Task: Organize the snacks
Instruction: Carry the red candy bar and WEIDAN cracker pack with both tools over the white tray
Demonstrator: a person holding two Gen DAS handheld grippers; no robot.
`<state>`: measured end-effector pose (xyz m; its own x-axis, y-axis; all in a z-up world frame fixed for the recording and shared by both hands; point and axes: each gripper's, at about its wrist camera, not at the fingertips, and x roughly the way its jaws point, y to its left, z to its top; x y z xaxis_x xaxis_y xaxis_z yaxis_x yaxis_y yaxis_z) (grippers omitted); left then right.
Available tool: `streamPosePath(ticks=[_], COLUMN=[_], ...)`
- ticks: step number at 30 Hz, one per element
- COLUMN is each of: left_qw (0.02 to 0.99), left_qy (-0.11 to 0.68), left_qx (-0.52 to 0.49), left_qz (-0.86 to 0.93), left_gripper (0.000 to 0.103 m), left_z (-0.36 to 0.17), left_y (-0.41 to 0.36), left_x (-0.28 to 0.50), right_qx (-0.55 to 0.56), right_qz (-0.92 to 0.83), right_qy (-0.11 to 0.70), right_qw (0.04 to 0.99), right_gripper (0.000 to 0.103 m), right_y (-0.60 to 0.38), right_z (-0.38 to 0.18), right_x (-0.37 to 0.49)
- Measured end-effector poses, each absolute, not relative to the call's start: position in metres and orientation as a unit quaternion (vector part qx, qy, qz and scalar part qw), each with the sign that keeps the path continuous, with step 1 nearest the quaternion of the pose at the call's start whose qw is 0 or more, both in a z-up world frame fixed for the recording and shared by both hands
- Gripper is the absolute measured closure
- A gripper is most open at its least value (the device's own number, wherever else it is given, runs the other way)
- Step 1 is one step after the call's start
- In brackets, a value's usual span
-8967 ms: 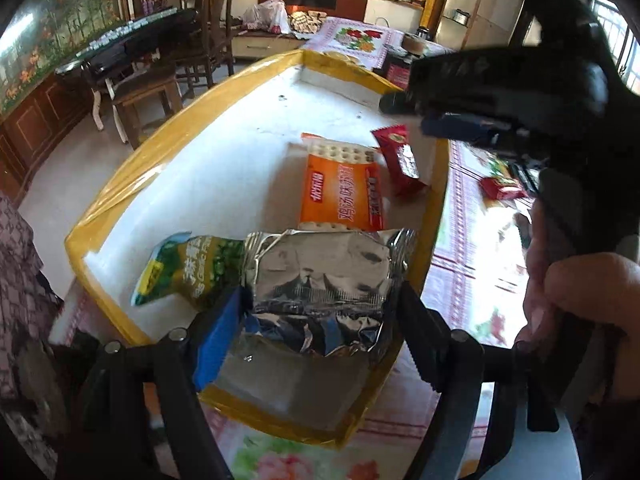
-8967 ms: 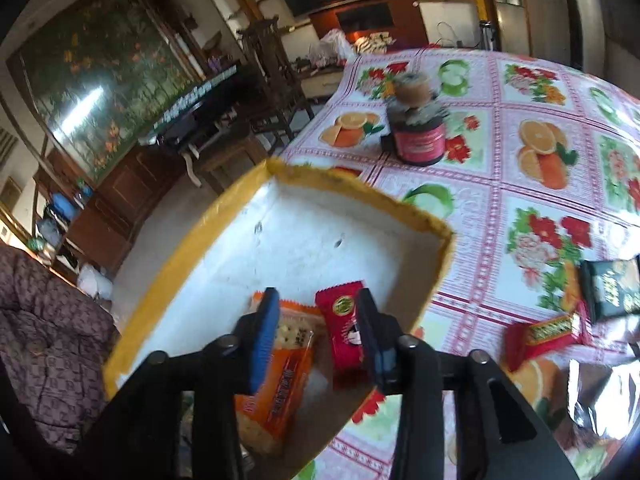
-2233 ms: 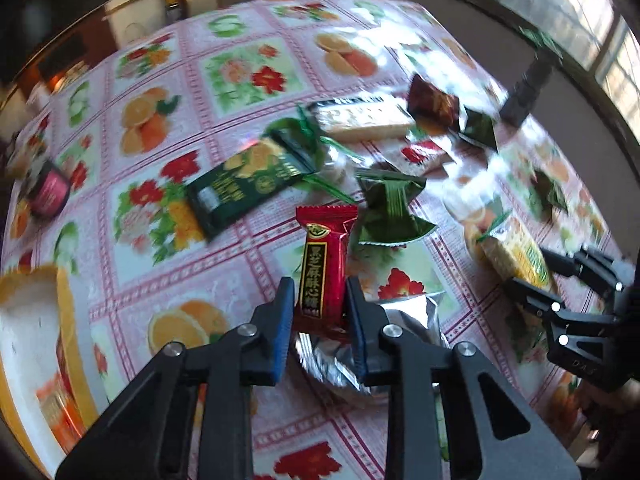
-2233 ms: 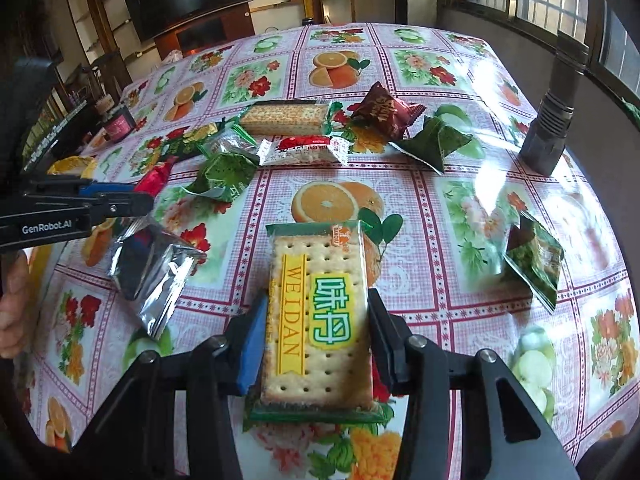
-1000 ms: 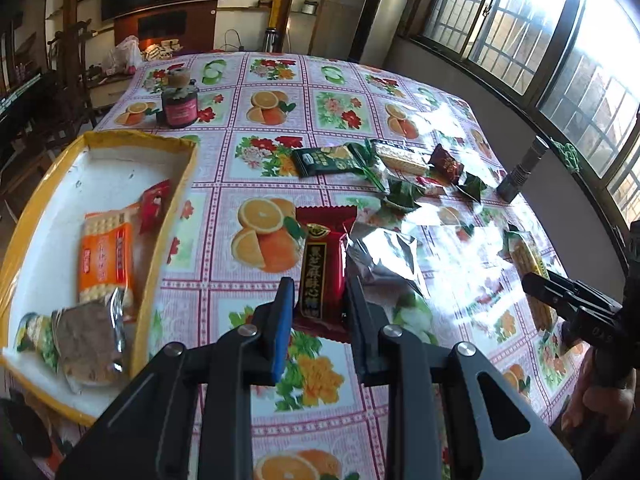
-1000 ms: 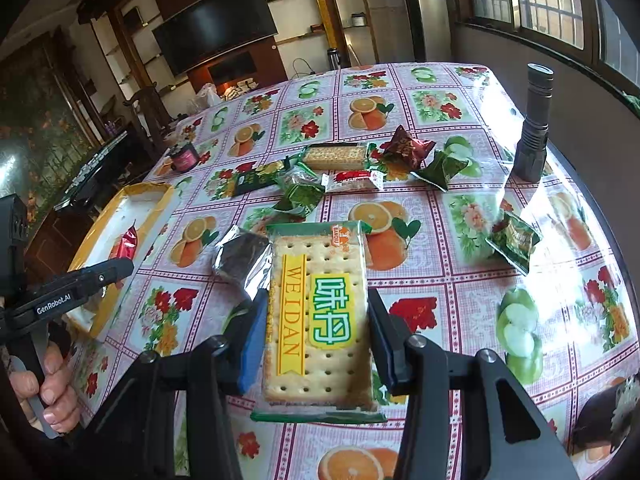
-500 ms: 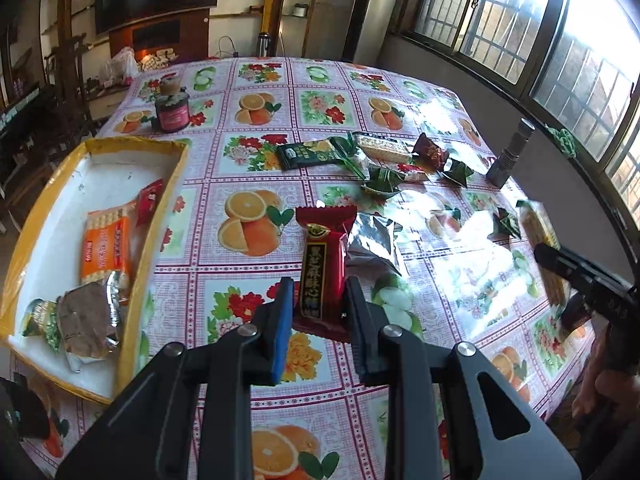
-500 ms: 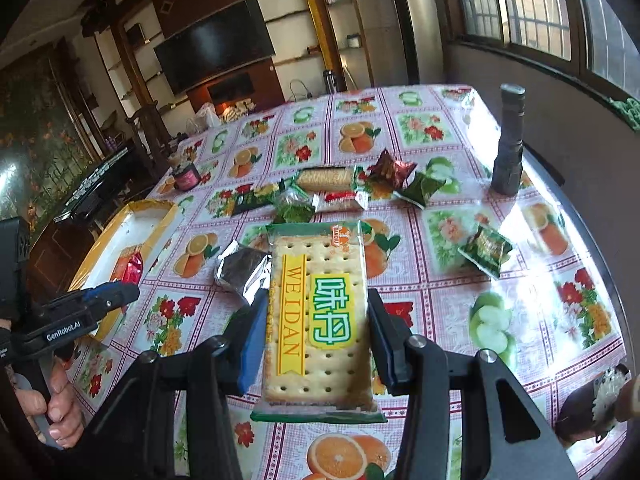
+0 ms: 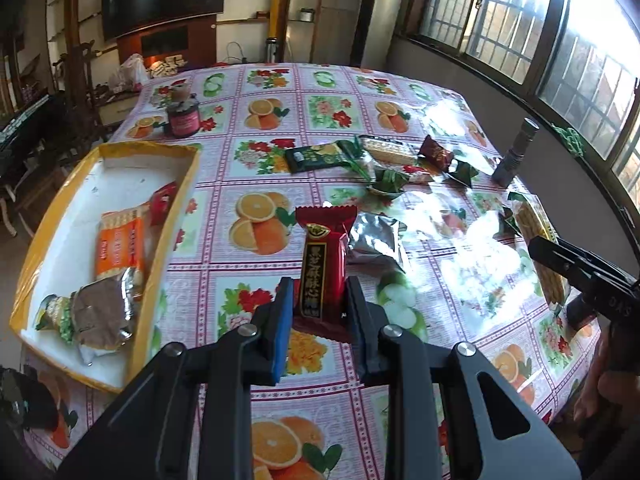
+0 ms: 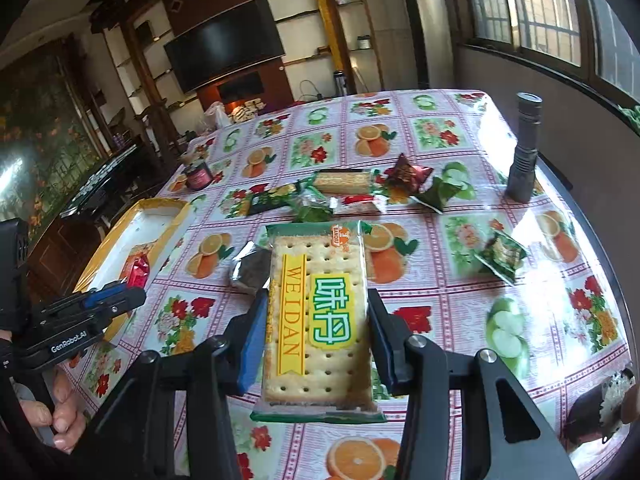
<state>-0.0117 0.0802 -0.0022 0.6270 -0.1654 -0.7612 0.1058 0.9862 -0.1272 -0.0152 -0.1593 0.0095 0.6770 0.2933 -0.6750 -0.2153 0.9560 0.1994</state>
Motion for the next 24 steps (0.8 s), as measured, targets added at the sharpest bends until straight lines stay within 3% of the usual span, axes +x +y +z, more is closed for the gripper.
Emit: streamPosePath(ticks=[24], left_qw=[0.907], left_qy=[0.416], left_qx=[-0.037], left_qz=[-0.05], left_gripper=[0.076], left_z=[0.004], left_y=[0.101], left_x=[-0.018], right_qx=[0.043], right_qz=[0.162], right_qy=[0.387], right_qw=[0.907], right_gripper=[0.057], right_y=[-0.133], right_z=[0.004], right_x=[-0.01])
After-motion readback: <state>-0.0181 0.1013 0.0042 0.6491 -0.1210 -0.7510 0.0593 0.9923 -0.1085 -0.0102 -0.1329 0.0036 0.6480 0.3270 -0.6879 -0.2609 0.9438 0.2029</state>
